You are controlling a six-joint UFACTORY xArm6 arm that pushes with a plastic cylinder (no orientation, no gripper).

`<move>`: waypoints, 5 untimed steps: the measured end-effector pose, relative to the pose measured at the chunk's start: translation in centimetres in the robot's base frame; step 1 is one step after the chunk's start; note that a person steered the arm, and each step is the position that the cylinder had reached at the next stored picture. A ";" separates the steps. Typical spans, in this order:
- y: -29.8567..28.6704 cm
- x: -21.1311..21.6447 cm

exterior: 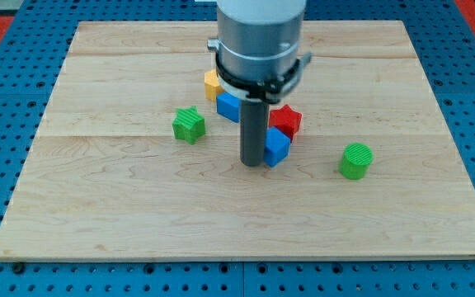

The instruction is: Slightly push the blue cube below the red star

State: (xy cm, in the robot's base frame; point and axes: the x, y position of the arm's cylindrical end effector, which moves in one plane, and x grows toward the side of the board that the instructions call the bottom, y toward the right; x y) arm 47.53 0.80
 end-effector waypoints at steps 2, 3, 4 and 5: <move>2.0 -3.4; 3.7 -3.4; 3.0 -2.7; 3.3 -0.9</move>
State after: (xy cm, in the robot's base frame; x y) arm 46.62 4.08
